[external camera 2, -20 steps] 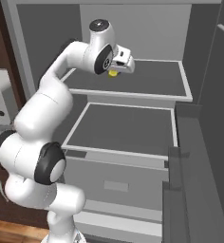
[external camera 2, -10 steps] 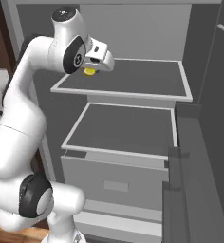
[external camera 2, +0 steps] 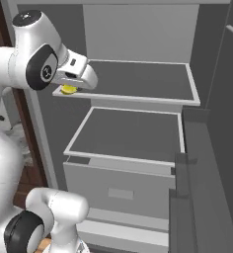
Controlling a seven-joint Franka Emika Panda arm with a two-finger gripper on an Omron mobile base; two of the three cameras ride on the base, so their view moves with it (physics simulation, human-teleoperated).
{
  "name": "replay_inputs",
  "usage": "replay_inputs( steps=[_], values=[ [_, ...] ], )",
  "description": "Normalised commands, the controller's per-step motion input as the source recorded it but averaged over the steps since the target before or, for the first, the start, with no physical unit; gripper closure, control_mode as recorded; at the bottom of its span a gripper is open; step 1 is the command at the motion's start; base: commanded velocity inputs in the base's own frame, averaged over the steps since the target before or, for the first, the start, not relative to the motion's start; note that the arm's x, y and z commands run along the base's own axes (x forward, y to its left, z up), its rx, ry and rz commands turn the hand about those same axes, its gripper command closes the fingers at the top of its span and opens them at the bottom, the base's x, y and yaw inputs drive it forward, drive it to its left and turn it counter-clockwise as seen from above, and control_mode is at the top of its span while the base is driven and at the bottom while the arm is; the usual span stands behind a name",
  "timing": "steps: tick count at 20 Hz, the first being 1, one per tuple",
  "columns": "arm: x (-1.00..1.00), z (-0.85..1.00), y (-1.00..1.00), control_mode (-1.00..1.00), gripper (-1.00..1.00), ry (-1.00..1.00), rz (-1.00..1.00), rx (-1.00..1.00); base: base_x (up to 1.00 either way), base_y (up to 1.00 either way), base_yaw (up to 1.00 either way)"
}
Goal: There is a bowl on the dining counter. Grab a lemon wedge from the fridge and place it in the bowl. Then get the liquor bottle and glass cup from the cabinet and place them next to the bowl.
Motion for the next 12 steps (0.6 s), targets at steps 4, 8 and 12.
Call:
replay_inputs(
  steps=[4, 8, 12],
  values=[
    [-0.42, -0.22, 0.07, -1.0, 1.0, 0.14, -0.01, 0.0, 0.0, 0.0, 0.0],
    [-0.29, -0.09, 0.0, 1.0, 1.0, 0.04, 0.0, 0.0, -0.18, 0.0, 0.0],
    [0.0, 0.0, 0.0, 1.0, 1.0, 0.0, 0.0, 0.0, -1.0, 0.06, 0.0]
  ],
)
